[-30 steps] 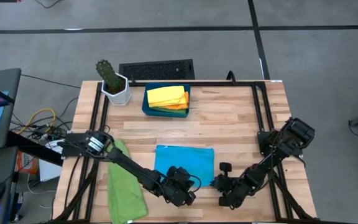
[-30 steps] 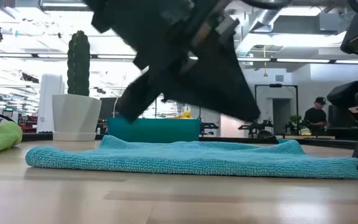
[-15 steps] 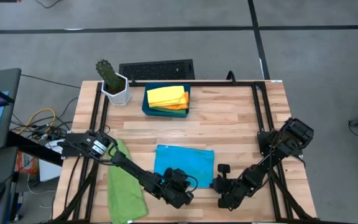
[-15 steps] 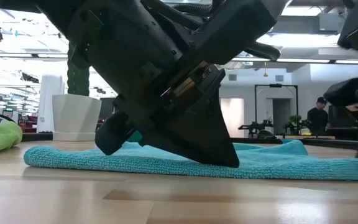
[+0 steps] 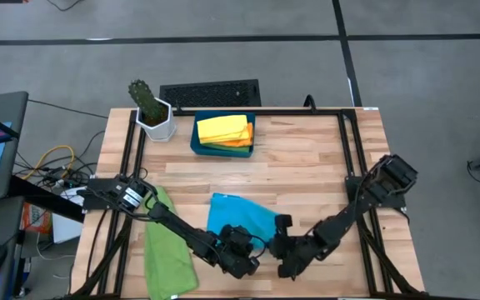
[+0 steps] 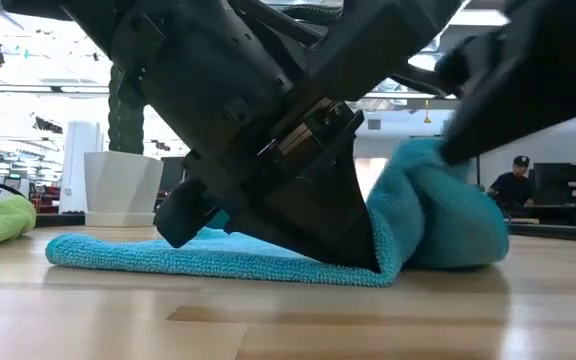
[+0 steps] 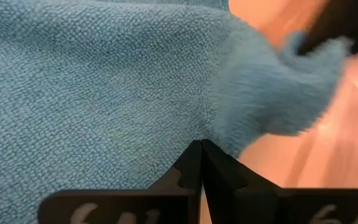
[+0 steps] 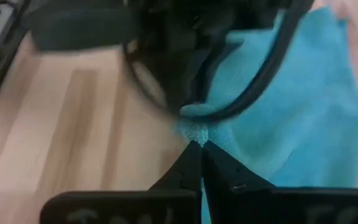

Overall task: Fold microfiber towels
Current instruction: Fold the blue towel

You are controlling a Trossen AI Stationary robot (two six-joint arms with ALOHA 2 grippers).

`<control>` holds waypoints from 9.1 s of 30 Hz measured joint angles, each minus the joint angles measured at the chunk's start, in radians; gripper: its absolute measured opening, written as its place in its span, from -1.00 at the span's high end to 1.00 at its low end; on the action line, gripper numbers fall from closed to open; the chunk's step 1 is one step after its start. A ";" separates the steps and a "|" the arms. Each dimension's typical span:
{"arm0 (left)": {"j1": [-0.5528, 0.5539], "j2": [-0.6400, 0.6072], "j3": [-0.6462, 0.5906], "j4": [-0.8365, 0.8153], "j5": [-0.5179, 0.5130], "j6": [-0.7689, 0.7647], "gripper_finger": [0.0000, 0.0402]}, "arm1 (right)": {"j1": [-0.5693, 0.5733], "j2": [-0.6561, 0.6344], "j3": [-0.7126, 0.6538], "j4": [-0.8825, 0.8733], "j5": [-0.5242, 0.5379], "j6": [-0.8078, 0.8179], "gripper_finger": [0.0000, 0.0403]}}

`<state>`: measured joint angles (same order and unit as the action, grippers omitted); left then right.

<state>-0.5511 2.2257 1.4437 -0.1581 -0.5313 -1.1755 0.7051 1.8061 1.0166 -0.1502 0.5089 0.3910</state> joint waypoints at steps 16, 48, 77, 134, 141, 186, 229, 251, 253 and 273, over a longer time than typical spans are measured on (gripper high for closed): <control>-0.025 -0.175 -0.002 -0.203 0.101 0.055 1.00 | -0.064 0.000 0.003 0.062 -0.119 -0.083 0.89; -0.034 -0.159 -0.179 -0.229 -0.010 -0.085 1.00 | -0.182 -0.002 0.003 0.203 -0.266 -0.294 0.86; -0.045 -0.161 0.045 -0.431 0.022 0.085 1.00 | -0.236 0.144 0.003 0.263 -0.354 -0.259 0.73; -0.018 -0.046 0.053 -0.258 -0.015 0.139 1.00 | -0.040 -0.145 -0.239 0.024 -0.093 -0.311 0.11; -0.018 -0.047 0.053 -0.275 -0.014 0.127 1.00 | -0.060 -0.066 -0.238 0.026 -0.119 -0.337 0.14; -0.053 -0.048 0.053 -0.281 0.056 0.121 1.00 | -0.267 -0.085 0.010 -0.376 -0.482 -0.521 0.49; -0.052 -0.048 0.053 -0.297 0.065 0.142 1.00 | -0.431 -0.091 0.157 -0.618 -0.589 -0.683 0.95; -0.067 -0.101 0.208 -0.470 -0.119 0.201 1.00 | -0.629 -0.082 0.156 -0.425 -0.750 -0.671 0.94; -0.066 -0.099 0.223 -0.535 -0.130 0.209 1.00 | -0.637 -0.082 0.156 -0.394 -0.751 -0.665 0.95; -0.070 -0.095 0.220 -0.659 -0.165 0.094 1.00 | -0.662 0.099 0.156 -0.350 -0.734 -0.550 0.83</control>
<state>-0.6216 2.1304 1.6642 -0.8173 -0.6963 -1.0814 0.0433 1.9052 1.1722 -0.5001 -0.2253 -0.1589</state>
